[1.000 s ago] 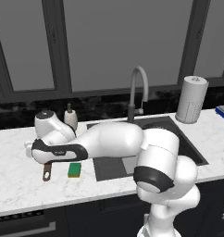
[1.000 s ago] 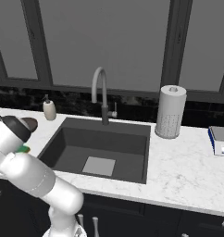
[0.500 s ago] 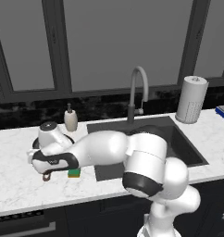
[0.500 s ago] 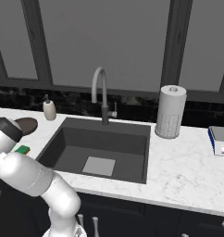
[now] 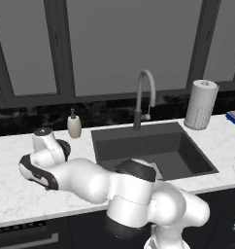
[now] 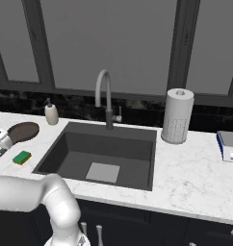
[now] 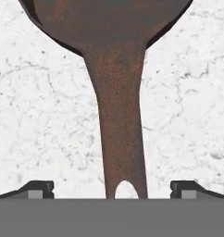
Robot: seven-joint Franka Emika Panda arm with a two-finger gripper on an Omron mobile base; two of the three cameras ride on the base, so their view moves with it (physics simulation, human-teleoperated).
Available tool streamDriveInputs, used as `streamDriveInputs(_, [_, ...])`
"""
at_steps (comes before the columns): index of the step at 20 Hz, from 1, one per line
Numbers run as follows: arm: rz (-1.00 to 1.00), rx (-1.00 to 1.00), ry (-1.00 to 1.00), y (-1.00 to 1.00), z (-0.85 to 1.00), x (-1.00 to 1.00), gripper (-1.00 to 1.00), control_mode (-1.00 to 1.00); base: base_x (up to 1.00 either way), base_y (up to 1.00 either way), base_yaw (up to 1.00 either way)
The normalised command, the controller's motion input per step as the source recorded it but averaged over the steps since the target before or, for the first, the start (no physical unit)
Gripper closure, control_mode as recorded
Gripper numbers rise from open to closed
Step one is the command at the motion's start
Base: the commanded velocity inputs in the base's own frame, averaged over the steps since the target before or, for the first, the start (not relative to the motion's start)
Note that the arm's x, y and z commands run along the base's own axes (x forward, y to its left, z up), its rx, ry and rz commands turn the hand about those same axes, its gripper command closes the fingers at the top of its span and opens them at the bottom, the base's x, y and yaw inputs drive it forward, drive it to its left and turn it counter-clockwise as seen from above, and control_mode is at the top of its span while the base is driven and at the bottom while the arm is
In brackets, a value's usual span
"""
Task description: Pick the pan and sponge and place them into the sink. Then turn on the water.
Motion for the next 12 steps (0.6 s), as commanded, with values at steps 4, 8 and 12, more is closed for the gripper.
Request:
streamDriveInputs(4, [0.00, 0.00, 0.00, 0.00, -0.19, 0.04, -1.00, -1.00, 0.00, 0.00, 0.00])
streamDriveInputs(8, [0.00, 0.00, 0.00, 0.00, -0.31, 0.03, -1.00, -1.00, 0.00, 0.00, 0.00])
streamDriveInputs(12, [0.00, 0.00, 0.00, 0.00, -0.29, 0.04, -1.00, -1.00, 0.00, 0.00, 0.00])
